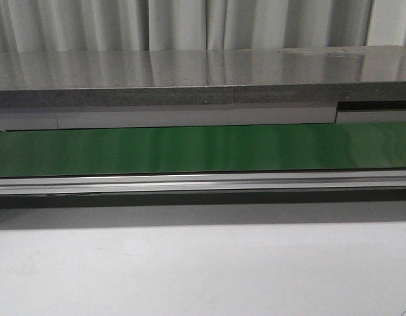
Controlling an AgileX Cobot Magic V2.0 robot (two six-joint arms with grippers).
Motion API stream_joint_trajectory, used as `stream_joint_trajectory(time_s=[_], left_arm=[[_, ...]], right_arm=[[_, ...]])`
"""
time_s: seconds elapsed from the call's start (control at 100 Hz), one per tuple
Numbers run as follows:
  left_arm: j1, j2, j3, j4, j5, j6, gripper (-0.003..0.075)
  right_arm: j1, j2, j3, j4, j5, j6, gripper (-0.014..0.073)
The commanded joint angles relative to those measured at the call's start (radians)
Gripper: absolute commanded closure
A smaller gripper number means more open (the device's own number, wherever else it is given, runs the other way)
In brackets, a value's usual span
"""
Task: Move button from left to right
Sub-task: 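Close the left gripper on the button and lift it onto the belt, then release the button on the belt end nearest the left arm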
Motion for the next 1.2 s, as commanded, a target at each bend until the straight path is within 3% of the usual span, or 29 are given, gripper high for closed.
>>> stream_joint_trajectory(time_s=[0.0, 0.14, 0.85, 0.99, 1.19], left_arm=[[-0.049, -0.055, -0.028, -0.003, -0.015, 0.009, 0.0741], [-0.106, -0.055, -0.028, 0.09, -0.02, 0.007, 0.0741], [-0.125, -0.029, 0.059, 0.037, -0.036, -0.016, 0.0727], [-0.125, -0.003, 0.059, 0.034, -0.01, -0.016, 0.0579], [-0.125, -0.003, 0.055, 0.034, -0.017, -0.016, 0.0157]], right_arm=[[0.0, -0.019, -0.018, -0.005, -0.078, -0.001, 0.066], [0.0, -0.019, -0.018, -0.005, -0.078, -0.001, 0.066], [0.0, -0.019, -0.018, -0.005, -0.078, -0.001, 0.066], [0.0, -0.019, -0.018, -0.005, -0.078, -0.001, 0.066], [0.0, -0.019, -0.018, -0.005, -0.078, -0.001, 0.066]])
